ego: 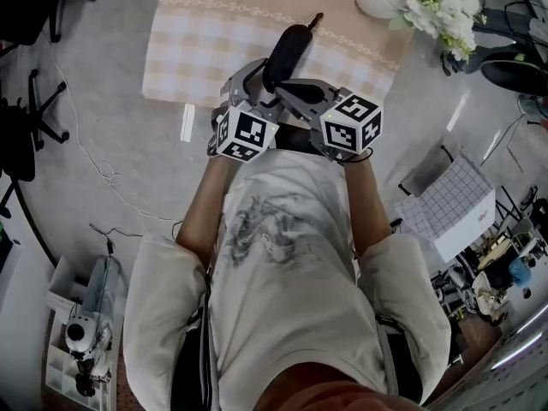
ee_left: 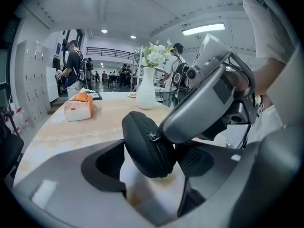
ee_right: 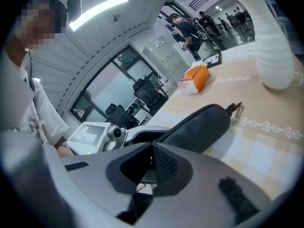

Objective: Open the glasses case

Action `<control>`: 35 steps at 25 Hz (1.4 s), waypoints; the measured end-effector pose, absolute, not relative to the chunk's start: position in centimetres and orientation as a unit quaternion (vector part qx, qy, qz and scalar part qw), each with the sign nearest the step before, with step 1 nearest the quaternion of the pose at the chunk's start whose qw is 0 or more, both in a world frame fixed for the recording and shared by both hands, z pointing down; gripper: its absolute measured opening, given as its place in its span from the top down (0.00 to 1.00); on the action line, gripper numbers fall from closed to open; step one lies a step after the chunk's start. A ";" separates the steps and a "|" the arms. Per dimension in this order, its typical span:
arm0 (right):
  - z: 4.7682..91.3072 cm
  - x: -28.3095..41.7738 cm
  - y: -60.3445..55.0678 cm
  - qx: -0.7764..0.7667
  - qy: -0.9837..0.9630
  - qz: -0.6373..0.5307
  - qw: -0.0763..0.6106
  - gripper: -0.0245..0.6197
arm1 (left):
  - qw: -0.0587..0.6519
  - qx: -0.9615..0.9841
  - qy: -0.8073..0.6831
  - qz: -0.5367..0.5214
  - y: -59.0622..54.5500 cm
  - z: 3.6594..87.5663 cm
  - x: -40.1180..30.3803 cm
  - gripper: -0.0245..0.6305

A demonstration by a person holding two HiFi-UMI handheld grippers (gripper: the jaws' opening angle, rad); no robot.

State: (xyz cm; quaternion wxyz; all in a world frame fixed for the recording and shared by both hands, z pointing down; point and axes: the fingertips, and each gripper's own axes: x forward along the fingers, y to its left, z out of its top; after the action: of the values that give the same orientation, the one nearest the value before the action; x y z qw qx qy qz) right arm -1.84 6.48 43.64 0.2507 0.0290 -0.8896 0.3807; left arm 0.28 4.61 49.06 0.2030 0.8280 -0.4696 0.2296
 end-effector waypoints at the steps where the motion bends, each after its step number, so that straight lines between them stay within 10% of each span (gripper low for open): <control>1: 43.7 -1.9 6.3 0.032 -0.890 0.379 0.251 0.94 | 0.198 0.826 -0.474 0.232 4.4 49.1 0.2 0.44; 35: 41.3 -1.6 3.5 0.020 -0.919 0.189 0.345 0.93 | 0.210 0.839 -0.465 0.189 2.8 46.6 -0.2 0.52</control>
State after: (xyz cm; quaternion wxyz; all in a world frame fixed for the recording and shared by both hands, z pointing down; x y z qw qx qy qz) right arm -1.58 3.53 41.30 0.3449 0.0205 -0.9193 0.1886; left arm -0.21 2.80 46.61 0.2099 0.8392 -0.4647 0.1888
